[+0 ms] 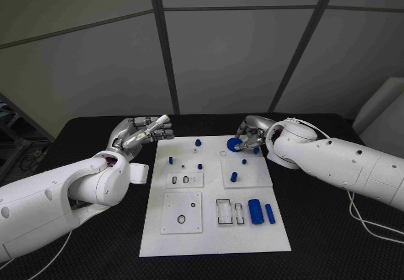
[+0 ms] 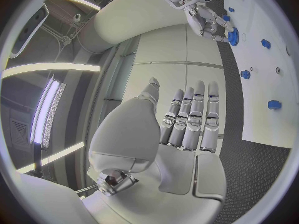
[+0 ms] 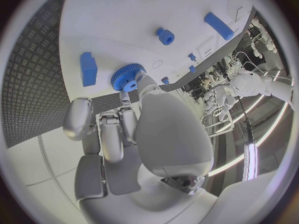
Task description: Assemble the parts on the task board
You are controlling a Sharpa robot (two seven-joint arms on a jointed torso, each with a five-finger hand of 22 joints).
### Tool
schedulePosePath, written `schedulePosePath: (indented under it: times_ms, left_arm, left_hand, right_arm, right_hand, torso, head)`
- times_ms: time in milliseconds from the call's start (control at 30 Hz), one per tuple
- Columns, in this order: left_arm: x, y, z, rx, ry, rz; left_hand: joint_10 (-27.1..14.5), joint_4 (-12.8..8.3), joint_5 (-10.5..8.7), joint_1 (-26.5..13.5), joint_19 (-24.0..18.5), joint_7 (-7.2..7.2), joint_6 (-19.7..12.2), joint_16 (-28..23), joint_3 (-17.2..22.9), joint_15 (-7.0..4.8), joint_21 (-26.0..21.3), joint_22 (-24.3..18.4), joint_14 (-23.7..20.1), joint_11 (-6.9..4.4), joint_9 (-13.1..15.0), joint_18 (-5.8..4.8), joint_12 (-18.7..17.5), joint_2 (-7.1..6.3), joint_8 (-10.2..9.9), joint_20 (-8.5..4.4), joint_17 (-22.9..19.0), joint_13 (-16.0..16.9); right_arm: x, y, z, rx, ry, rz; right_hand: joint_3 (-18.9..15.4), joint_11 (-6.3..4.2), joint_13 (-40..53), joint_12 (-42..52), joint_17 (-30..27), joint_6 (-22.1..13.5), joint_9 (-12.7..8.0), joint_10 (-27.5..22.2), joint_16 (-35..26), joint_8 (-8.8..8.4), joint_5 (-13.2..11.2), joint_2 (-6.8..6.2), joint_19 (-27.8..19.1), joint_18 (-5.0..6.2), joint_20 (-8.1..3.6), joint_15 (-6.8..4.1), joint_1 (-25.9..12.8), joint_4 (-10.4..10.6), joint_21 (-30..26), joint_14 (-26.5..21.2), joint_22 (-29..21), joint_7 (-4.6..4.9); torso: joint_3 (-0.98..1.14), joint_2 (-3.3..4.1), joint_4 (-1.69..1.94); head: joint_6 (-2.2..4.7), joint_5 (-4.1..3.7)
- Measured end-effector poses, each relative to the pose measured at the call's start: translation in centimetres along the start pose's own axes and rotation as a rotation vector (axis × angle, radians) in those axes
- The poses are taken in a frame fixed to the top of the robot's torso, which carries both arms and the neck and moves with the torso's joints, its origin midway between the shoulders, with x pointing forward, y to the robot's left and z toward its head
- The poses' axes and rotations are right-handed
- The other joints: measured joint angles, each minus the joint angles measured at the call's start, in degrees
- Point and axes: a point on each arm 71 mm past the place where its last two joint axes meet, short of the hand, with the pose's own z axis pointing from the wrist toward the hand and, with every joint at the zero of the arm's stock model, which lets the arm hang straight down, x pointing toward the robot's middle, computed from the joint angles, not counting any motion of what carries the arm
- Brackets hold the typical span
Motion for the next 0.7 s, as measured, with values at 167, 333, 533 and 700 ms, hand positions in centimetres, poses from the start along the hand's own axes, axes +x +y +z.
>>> schedulePosePath:
  times_ms: [167, 333, 533, 700]
  left_arm:
    - [0.02, 0.02, 0.01, -0.001, 0.001, -0.001]
    - [0.01, 0.02, 0.01, -0.003, 0.002, -0.001]
    - [0.03, 0.03, 0.01, -0.004, 0.003, -0.002]
    - [0.03, 0.05, 0.02, -0.005, 0.004, -0.002]
  left_hand:
    - [0.0, 0.0, 0.0, 0.0, 0.0, 0.0, 0.0, 0.0, 0.0, 0.0, 0.0, 0.0, 0.0, 0.0, 0.0, 0.0, 0.0, 0.0, 0.0, 0.0, 0.0, 0.0]
    - [0.0, 0.0, 0.0, 0.0, 0.0, 0.0, 0.0, 0.0, 0.0, 0.0, 0.0, 0.0, 0.0, 0.0, 0.0, 0.0, 0.0, 0.0, 0.0, 0.0, 0.0, 0.0]
    - [0.0, 0.0, 0.0, 0.0, 0.0, 0.0, 0.0, 0.0, 0.0, 0.0, 0.0, 0.0, 0.0, 0.0, 0.0, 0.0, 0.0, 0.0, 0.0, 0.0, 0.0, 0.0]
    - [0.0, 0.0, 0.0, 0.0, 0.0, 0.0, 0.0, 0.0, 0.0, 0.0, 0.0, 0.0, 0.0, 0.01, 0.0, 0.0, 0.0, 0.0, 0.0, 0.0, 0.0, 0.0]
  right_arm:
    - [-0.01, 0.16, 0.04, -0.003, -0.005, -0.021]
    - [-0.02, 0.25, 0.03, -0.007, -0.008, -0.038]
    - [0.0, 0.47, 0.08, -0.012, -0.009, -0.05]
    - [-0.05, 0.65, 0.08, -0.017, -0.015, -0.054]
  right_hand:
    - [0.1, 0.0, 0.0, 0.0, 0.0, 0.0, 0.0, 0.0, 0.0, 0.0, 0.0, 0.0, 0.0, 0.0, 0.0, 0.0, 0.0, -0.2, 0.2, 0.0, 0.1, 0.0]
    - [0.1, 0.0, 0.0, 0.0, 0.0, 0.0, 0.0, 0.0, 0.0, 0.0, 0.0, 0.0, 0.0, 0.0, 0.0, 0.0, 0.0, -0.2, 0.2, 0.0, 0.2, 0.0]
    - [0.2, 0.0, 0.0, 0.0, 0.0, 0.0, 0.0, 0.0, 0.0, 0.06, 0.0, 0.0, 0.0, 0.0, 0.0, 0.0, 0.0, -0.2, 0.2, 0.0, 0.3, 0.0]
    - [1.3, -0.63, 0.0, 1.1, 0.0, 2.8, 0.0, 1.0, 0.0, 1.26, -0.6, 0.99, 0.2, 0.01, -0.23, 0.0, 1.0, -1.1, 0.6, 0.0, 0.9, -0.54]
  torso:
    - [0.01, 0.02, 0.0]
    - [0.0, 0.03, 0.0]
    - [-0.01, 0.05, 0.0]
    - [0.0, 0.05, 0.0]
  head:
    - [-0.07, -0.02]
    - [-0.08, -0.09]
    - [-0.16, -0.15]
    - [-0.25, -0.15]
